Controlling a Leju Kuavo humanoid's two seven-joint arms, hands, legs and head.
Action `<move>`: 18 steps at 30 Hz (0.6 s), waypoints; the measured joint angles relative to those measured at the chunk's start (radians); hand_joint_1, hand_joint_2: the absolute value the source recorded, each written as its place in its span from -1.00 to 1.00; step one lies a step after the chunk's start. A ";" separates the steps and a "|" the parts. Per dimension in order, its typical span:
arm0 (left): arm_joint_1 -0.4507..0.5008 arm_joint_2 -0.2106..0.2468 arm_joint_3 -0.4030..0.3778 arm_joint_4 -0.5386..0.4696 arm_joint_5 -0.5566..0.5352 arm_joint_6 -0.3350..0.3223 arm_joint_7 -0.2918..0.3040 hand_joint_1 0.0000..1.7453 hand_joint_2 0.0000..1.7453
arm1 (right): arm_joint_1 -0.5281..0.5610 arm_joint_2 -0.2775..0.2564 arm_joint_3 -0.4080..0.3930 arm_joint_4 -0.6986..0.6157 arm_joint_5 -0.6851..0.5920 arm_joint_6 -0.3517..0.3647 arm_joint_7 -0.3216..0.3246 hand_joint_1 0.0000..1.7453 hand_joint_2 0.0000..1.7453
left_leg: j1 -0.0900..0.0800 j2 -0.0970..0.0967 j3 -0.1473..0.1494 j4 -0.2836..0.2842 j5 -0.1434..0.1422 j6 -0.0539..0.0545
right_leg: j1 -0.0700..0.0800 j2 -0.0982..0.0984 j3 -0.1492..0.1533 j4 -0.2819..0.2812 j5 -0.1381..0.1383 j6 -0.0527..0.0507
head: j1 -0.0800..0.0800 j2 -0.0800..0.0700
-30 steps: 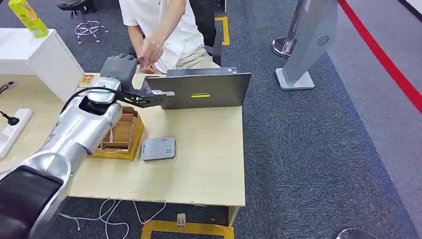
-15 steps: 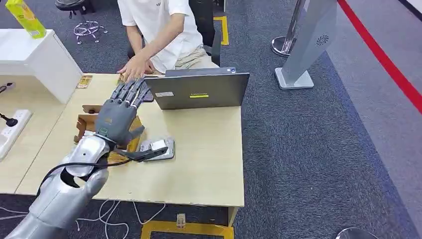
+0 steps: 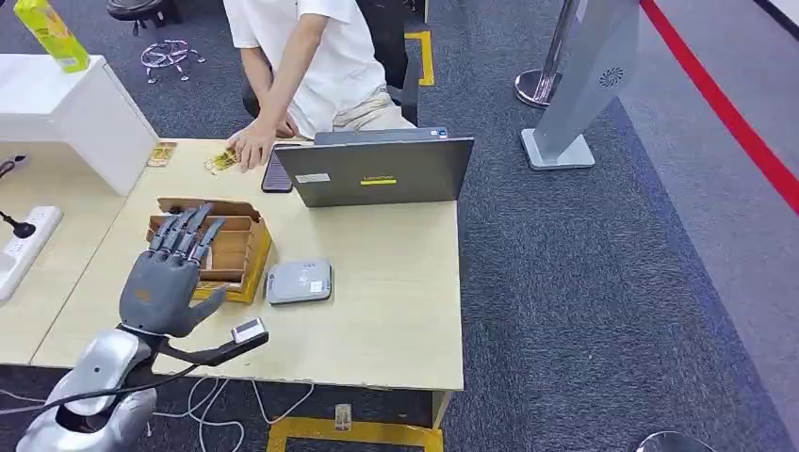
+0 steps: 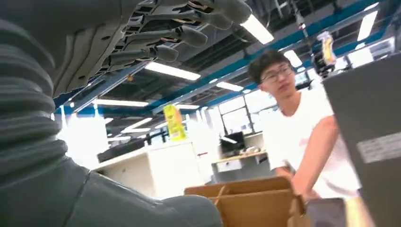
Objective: Pass the card to the sensor for recognition and then transmit it.
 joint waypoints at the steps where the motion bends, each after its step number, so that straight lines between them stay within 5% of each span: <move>1: 0.005 -0.001 0.006 0.001 0.000 0.000 -0.001 -1.00 1.00 | 0.000 0.000 0.000 0.000 0.000 0.001 0.000 -1.00 1.00 | 0.000 0.000 0.000 0.000 0.000 0.000 | 0.000 0.000 0.000 0.000 0.000 0.000 | 0.000 0.000; 9: 0.031 -0.015 0.056 0.026 0.002 -0.030 0.008 -1.00 1.00 | -0.001 0.000 0.000 0.000 0.003 0.002 0.001 -1.00 1.00 | 0.000 0.000 0.000 0.000 0.000 0.000 | 0.000 0.000 0.000 0.000 0.000 0.000 | 0.000 0.000; 18: 0.070 -0.080 0.154 0.244 -0.010 0.031 -0.008 -1.00 1.00 | -0.001 -0.004 0.000 0.000 0.020 0.002 0.023 -1.00 1.00 | 0.000 0.000 0.000 0.000 0.000 0.000 | 0.000 0.000 0.000 0.000 0.000 0.000 | 0.000 0.000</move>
